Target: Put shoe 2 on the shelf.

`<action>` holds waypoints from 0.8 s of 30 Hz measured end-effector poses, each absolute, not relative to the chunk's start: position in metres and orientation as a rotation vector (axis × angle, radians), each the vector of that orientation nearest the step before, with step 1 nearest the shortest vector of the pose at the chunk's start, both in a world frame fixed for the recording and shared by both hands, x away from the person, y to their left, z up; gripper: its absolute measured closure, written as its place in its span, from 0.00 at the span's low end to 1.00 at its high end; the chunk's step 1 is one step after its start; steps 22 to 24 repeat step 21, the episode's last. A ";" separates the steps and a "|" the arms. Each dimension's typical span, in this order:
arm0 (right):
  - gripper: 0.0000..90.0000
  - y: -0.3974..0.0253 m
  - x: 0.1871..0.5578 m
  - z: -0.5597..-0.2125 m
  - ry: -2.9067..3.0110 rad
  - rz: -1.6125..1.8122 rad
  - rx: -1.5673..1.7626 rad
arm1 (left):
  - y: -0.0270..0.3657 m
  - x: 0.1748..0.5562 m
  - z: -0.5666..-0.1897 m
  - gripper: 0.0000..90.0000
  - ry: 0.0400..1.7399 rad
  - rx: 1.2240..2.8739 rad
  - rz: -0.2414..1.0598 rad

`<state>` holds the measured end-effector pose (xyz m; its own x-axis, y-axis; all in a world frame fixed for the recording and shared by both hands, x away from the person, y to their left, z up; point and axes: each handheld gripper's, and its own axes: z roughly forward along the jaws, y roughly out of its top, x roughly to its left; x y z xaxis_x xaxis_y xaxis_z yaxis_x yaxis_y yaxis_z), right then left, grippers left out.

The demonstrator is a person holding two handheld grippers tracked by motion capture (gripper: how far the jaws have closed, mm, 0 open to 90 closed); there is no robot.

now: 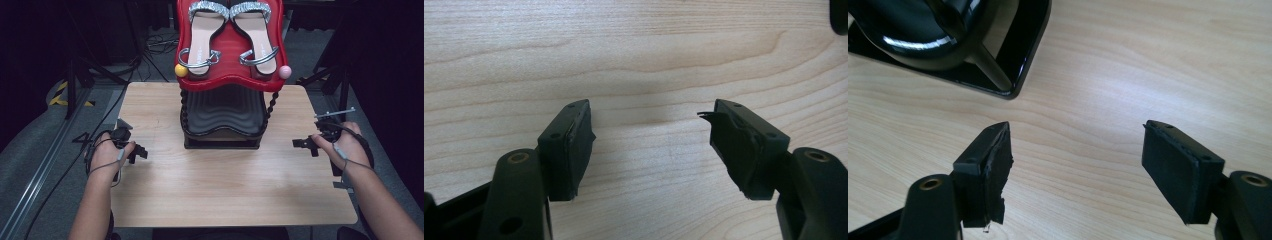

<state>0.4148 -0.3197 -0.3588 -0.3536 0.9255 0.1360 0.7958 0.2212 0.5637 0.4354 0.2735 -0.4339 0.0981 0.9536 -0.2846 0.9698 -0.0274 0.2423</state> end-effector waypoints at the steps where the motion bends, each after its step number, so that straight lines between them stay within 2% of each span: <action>1: 0.32 -0.320 0.415 -0.359 2.265 0.826 1.632 | 0.273 0.435 -0.434 0.38 1.887 2.014 -0.060; 3: 0.31 -0.318 0.414 -0.380 2.287 0.820 1.613 | 0.272 0.434 -0.433 0.38 1.875 2.013 -0.056; 10: 0.30 -0.316 0.414 -0.416 2.311 0.832 1.602 | 0.275 0.430 -0.433 0.38 1.872 2.014 -0.048; 21: 0.30 -0.322 0.408 -0.451 2.187 0.947 1.557 | 0.271 0.433 -0.429 0.37 1.783 2.023 0.030; 24: 0.30 -0.322 0.408 -0.451 2.187 0.947 1.557 | 0.271 0.433 -0.429 0.37 1.783 2.023 0.030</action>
